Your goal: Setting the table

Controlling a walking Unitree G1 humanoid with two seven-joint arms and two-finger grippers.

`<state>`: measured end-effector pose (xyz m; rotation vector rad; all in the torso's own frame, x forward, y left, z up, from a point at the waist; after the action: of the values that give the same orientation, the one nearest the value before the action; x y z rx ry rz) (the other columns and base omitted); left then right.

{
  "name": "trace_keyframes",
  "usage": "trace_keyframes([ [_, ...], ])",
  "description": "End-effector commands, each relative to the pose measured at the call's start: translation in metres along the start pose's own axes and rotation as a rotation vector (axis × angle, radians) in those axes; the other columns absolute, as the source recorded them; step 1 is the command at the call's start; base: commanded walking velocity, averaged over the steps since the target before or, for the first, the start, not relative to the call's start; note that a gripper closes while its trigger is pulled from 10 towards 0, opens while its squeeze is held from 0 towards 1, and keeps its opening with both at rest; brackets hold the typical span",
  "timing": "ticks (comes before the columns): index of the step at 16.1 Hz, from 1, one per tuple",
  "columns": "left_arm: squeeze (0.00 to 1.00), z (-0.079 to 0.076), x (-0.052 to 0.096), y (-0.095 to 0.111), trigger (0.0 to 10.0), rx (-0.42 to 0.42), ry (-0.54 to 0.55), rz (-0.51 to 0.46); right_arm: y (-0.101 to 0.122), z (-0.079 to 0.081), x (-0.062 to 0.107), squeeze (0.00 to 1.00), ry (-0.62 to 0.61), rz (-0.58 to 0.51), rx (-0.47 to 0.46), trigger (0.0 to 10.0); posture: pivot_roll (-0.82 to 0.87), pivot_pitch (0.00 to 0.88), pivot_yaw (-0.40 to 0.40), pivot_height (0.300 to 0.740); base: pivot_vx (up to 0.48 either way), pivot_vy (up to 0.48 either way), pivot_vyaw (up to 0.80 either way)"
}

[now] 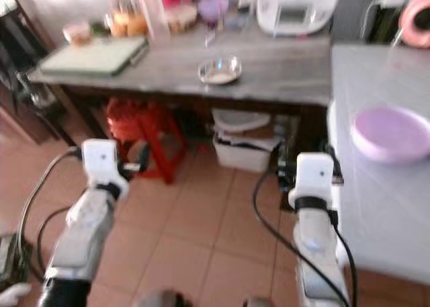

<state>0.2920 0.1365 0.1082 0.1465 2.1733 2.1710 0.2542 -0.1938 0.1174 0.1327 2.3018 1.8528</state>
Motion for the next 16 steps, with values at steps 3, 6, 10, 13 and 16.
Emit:
trace_keyframes([
  [3,0.0,0.0,-0.006,0.014,10.0,0.023,-0.027,-0.056,0.011,0.012,0.005,0.0,0.061,-0.02,-0.054,10.0,-0.09,0.0,0.082,0.74,0.0,0.0,0.0],
  [6,0.0,-0.009,0.001,0.007,10.0,0.036,-0.075,-0.037,0.014,0.01,0.002,0.0,0.063,-0.014,-0.085,10.0,-0.1,0.0,0.062,0.74,0.0,0.0,0.0],
  [10,0.0,-0.019,0.007,0.005,10.0,0.081,-0.13,-0.033,0.015,0.008,0.001,0.0,0.074,-0.006,-0.091,10.0,-0.1,0.0,0.069,0.74,0.0,-0.063,-0.8],
  [13,0.0,-0.017,0.009,0.005,10.0,0.079,-0.136,-0.03,0.017,0.012,0.0,0.0,0.097,-0.008,-0.092,10.0,-0.09,0.0,0.067,0.74,0.0,-0.263,-0.8],
  [16,0.0,-0.016,0.012,0.005,10.0,0.078,-0.139,-0.024,0.017,0.015,0.003,0.0,0.126,-0.013,-0.089,10.0,-0.09,0.0,0.068,0.74,0.0,-0.263,-0.27],
])
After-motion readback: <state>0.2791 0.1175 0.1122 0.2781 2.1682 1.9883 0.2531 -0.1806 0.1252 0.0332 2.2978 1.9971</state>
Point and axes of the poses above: a point about 5 cm out from each wrist's last joint towards the gripper, its own x axis pointing back from the gripper into the wrist, its own y axis along the axis of the wrist's last joint, z = x × y, the point moved 1 cm from there along -x, pointing out of the wrist towards the gripper, and after that the axes turned 1 degree about -x, right-handed, at the moved point
